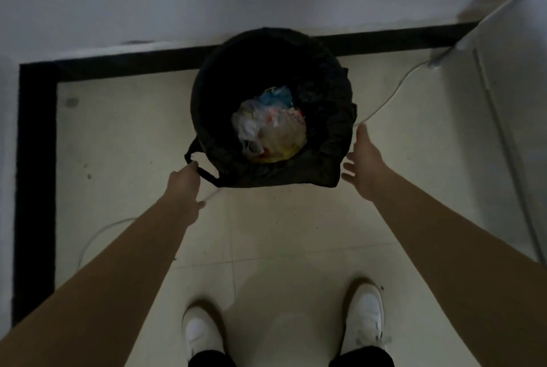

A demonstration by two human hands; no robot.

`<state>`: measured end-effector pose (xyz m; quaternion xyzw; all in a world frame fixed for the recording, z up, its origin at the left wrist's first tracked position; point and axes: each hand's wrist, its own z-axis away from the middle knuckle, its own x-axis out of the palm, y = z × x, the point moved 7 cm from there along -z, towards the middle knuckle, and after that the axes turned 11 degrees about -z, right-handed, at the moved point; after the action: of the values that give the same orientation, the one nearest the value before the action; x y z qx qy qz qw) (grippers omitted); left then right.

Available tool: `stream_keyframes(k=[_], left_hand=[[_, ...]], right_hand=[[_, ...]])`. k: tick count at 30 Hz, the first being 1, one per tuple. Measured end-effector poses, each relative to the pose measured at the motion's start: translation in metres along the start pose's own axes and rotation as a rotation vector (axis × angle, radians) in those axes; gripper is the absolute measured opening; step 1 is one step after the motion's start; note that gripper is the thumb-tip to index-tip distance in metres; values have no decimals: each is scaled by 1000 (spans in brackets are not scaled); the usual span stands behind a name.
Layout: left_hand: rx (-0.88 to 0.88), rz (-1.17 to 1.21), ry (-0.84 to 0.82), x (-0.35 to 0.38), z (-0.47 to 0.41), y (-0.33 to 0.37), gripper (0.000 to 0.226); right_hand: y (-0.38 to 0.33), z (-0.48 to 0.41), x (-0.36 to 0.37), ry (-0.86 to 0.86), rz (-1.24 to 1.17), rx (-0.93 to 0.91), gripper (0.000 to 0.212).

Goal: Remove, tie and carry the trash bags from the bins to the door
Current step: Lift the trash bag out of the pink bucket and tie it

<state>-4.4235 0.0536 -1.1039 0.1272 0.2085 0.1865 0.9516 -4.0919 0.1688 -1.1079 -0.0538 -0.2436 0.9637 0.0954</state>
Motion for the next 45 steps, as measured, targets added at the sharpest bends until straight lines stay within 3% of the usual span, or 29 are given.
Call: stream_keyframes(k=[2,4,7,11,14,17,20,23,24,27,30,34,36,39,43,45], left_hand=[[-41,161,-206,20,-5,-12,57],[-7,224,-246,24,0,-11,53],[76,313,-21,3,11,8,24],[266,384,206,-35,36,61,9],[547,276,262,-38,72,124,9],[970,-26,258,-16,122,172,17],[1190,-290,369,0,151,172,28],[1151,-195,336,-3,159,155,20],[1128,-158,342,-7,160,152,17],[1052,-66,391,-24,159,151,18],[994,-13,349,-31,159,155,14],[1035,-53,359,-29,177,159,15],[1024,-70,368,-32,179,159,20],[1015,-98,426,-47,186,159,19],[944,-41,429,-76,175,154,13],[860,-79,370,-80,161,146,14]], right_hand=[[4,-9,8,-126,-124,76,83],[-5,-9,10,-172,-140,52,74],[-27,-2,0,-86,-174,-63,49],[-66,13,-9,49,-189,-276,28],[-106,35,10,56,29,-506,26],[-129,76,50,-78,267,-768,20],[-114,88,72,-294,275,-663,16],[-105,91,69,-335,157,-496,21],[-109,94,65,-326,116,-517,17],[-116,96,51,-222,60,-576,44],[-119,85,36,-70,50,-545,40],[-132,109,44,55,566,-918,26],[-125,114,51,-49,569,-826,8],[-110,112,56,-198,310,-533,46],[-90,123,74,-256,355,-362,41],[-74,119,81,-282,478,-253,51]])
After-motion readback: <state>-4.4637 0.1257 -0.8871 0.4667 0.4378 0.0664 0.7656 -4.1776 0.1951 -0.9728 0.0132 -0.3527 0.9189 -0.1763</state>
